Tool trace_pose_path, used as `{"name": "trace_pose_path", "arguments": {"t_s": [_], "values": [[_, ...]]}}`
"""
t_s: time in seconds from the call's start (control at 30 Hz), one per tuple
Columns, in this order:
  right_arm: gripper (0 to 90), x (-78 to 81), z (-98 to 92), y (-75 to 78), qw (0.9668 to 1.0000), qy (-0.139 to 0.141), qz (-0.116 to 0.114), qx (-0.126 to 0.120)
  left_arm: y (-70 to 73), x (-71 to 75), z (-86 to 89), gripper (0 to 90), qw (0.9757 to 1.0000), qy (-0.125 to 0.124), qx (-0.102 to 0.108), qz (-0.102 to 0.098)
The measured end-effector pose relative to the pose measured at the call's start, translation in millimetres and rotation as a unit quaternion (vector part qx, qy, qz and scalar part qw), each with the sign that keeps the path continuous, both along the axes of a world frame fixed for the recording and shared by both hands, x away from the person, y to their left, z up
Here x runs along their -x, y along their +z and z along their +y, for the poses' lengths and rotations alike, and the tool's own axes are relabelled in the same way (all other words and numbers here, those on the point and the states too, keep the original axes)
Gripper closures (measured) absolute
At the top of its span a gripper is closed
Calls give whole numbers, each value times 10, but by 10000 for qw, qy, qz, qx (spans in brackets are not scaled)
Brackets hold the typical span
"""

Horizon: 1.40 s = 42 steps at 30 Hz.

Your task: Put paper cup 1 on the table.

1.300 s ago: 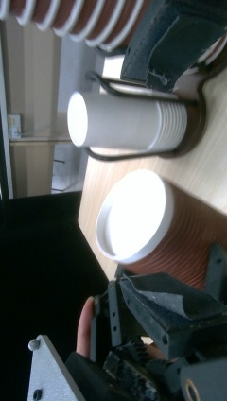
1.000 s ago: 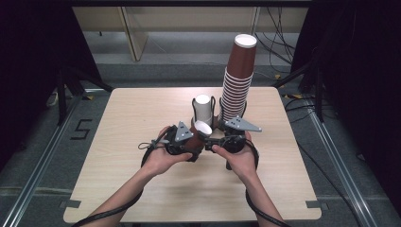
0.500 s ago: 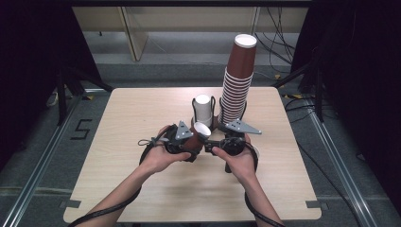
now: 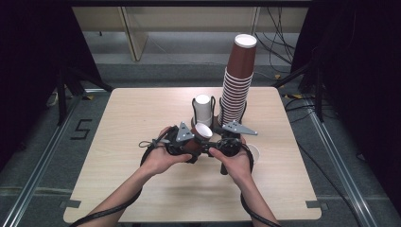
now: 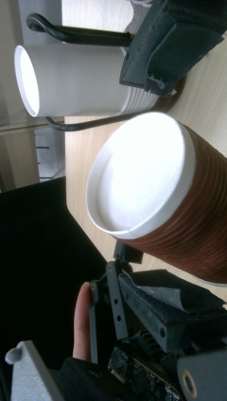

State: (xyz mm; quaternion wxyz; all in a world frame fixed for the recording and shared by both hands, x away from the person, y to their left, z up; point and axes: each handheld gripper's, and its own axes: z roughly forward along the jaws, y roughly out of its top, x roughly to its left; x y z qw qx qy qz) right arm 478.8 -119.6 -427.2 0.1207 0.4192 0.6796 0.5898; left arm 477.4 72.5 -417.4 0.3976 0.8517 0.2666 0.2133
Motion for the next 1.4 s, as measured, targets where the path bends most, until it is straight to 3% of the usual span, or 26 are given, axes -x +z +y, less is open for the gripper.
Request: {"name": "trace_pose_path", "arguments": {"t_s": [0.13,0.17,0.27,0.3,0.53,0.63,0.73,0.83,1.03,1.07,1.17,1.27,1.33,1.4], "values": [[76,-6,23,-23,9999,25,63,-135,7,6,-6,185,10000,-21,-28,-14],[78,-7,12,-19,10000,13,54,-45,9,8,-10,184,10000,-27,-33,-19],[78,-15,31,-31,9997,45,166,-191,13,14,-25,184,10000,-22,17,-30],[78,-26,25,-41,9998,38,149,-112,15,17,-30,185,10000,-25,29,-37],[79,-53,39,-89,9996,69,243,-158,19,31,-42,184,10000,-67,43,-58],[80,-61,53,-106,9989,120,341,-300,13,33,-49,184,9999,-95,38,-73],[99,-61,59,-109,9986,112,394,-324,23,39,-48,183,9999,-118,-27,-65],[141,-73,64,-121,9989,121,324,-309,16,44,-61,183,9999,-121,25,-80],[180,-70,47,-117,9983,106,393,-418,6,49,-64,179,9997,-160,60,-149],[184,-71,43,-112,9980,133,414,-450,15,49,-55,177,9997,-193,-23,-126],[199,-75,34,-113,9978,121,433,-480,7,47,-53,170,9996,-221,-13,-160],[209,-80,15,-104,9976,139,439,-518,1,50,-47,158,9992,-294,156,-229],[212,-84,2,-87,9970,171,477,-585,6,67,-43,151,9986,-313,208,-362],[216,-67,0,-60,9952,159,678,-688,14,79,-36,139,9981,-357,236,-435]]}}
